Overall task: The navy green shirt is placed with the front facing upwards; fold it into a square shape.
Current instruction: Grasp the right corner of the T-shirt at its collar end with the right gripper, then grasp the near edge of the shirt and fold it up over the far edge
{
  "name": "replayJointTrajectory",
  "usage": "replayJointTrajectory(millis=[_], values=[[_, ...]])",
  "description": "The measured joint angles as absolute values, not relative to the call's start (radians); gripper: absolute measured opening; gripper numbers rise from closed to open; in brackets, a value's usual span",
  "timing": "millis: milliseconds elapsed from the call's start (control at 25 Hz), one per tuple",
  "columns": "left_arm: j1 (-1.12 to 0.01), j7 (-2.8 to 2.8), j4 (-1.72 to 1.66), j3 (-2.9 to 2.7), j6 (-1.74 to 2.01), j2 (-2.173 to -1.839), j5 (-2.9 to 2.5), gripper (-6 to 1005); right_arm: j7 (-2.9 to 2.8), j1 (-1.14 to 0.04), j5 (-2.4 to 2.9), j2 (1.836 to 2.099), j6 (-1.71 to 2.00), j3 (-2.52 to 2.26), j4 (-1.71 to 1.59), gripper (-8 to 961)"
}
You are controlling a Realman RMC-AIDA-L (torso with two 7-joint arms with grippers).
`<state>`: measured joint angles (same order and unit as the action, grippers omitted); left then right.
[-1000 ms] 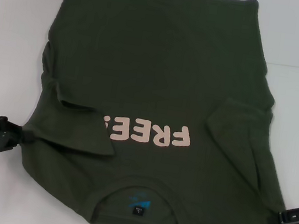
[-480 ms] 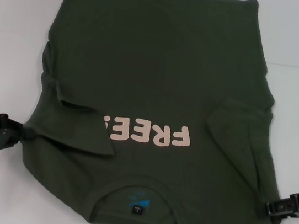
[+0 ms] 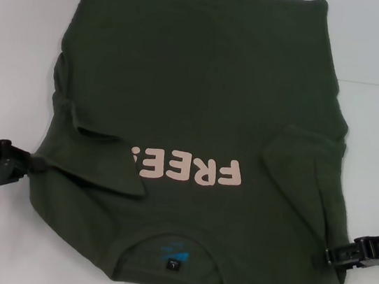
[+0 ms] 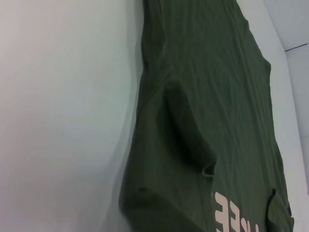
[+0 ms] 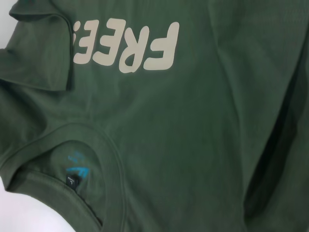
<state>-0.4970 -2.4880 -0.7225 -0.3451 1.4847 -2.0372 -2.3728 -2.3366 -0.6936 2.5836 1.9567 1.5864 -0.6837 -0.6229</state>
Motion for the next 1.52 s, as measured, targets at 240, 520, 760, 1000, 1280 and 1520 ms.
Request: replayJointTrajectory(millis=[240, 520, 760, 1000, 1280, 1520], values=[[-0.497, -2.488, -0.722, -0.345, 1.485, -2.037, -2.354, 44, -2.348, -0.697, 2.584, 1.957, 1.59, -0.694, -0.627, 626], [-0.499, -2.488, -0.722, -0.348, 1.486, -2.036, -2.349, 45, -2.343, -0.7, 2.585, 1.955, 1.59, -0.699, -0.632, 565], [-0.499, -2.487, -0.722, -0.346, 1.487, -2.036, -2.344, 44, -2.343, -0.701, 2.585, 1.954, 1.59, -0.709, -0.632, 296], [-0.498, -2.474, -0.722, -0.352, 1.495, -2.036, -2.328, 44, -2.345, -0.701, 2.585, 1.955, 1.587, -0.726, -0.632, 129], [-0.489, -2.431, -0.724, -0.346, 1.535, -2.035, -2.307, 44, -2.338, -0.692, 2.579, 1.94, 1.6, -0.718, -0.633, 32], [-0.485, -2.375, -0.732, -0.35, 1.618, -2.024, -2.324, 44, -2.337, -0.671, 2.579, 1.899, 1.641, -0.716, -0.639, 4]])
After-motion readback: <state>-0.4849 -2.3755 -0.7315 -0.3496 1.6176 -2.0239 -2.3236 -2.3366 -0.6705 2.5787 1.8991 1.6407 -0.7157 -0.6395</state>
